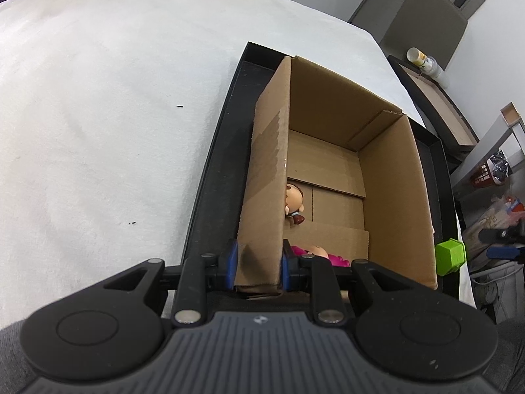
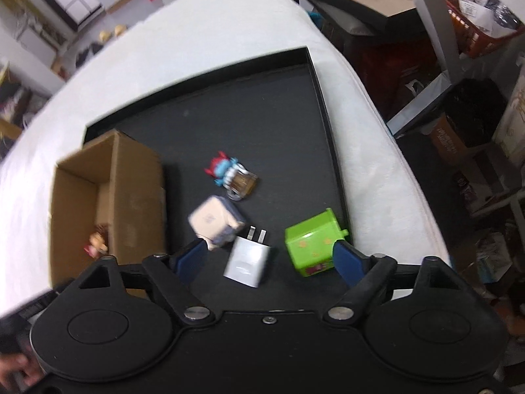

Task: Organize rigid objects
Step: 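Lower the right gripper onto the green tin box and close on it, then lift the green tin box with the right gripper toward the cardboard box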

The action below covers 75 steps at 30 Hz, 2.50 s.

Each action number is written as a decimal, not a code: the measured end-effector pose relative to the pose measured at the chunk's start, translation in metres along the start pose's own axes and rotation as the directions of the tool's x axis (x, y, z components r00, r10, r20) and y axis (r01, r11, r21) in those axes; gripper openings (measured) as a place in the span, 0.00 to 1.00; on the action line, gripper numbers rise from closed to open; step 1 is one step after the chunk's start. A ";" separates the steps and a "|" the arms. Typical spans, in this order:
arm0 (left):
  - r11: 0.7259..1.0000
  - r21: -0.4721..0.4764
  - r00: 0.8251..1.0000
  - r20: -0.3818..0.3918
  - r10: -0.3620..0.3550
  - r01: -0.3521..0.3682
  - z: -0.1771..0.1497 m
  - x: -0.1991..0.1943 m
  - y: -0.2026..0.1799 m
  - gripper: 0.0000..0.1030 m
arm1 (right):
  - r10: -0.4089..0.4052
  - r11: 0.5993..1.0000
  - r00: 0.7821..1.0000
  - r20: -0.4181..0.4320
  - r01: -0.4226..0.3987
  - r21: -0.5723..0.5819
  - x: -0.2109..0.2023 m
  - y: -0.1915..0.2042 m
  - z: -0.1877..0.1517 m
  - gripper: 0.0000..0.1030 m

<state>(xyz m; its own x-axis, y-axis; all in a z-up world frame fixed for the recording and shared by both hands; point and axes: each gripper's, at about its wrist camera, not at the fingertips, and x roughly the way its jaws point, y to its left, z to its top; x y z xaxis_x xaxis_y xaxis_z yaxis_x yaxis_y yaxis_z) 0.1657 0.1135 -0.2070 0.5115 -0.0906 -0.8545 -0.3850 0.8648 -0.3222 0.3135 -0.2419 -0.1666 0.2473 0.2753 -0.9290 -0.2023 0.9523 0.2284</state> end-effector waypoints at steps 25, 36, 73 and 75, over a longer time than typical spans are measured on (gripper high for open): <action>0.999 -0.004 0.999 0.026 0.041 -0.041 -0.001 -0.006 -0.005 0.23 | -0.146 0.973 0.979 -0.143 0.116 -0.199 0.060 -0.004 -0.001 0.48; 1.000 0.014 0.999 0.032 0.005 -0.006 -0.003 -0.008 -0.004 0.23 | -0.167 0.964 0.982 -0.084 0.145 -0.221 0.041 0.006 -0.005 0.47; 0.997 0.007 0.997 0.027 -0.076 0.075 -0.006 -0.008 0.010 0.22 | -0.099 0.916 0.993 0.071 0.119 -0.382 -0.017 0.136 0.004 0.47; 0.997 0.004 0.996 0.025 -0.083 0.083 -0.006 -0.008 0.011 0.22 | -0.091 0.912 0.993 0.078 0.115 -0.393 -0.020 0.145 0.006 0.47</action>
<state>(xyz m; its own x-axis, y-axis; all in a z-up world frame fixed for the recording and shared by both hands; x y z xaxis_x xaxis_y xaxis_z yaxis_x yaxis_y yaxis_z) 0.1524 0.1204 -0.2061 0.5611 -0.1496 -0.8141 -0.3383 0.8562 -0.3905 0.2850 -0.1082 -0.1133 0.3380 0.1970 -0.9203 -0.5287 0.8487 -0.0125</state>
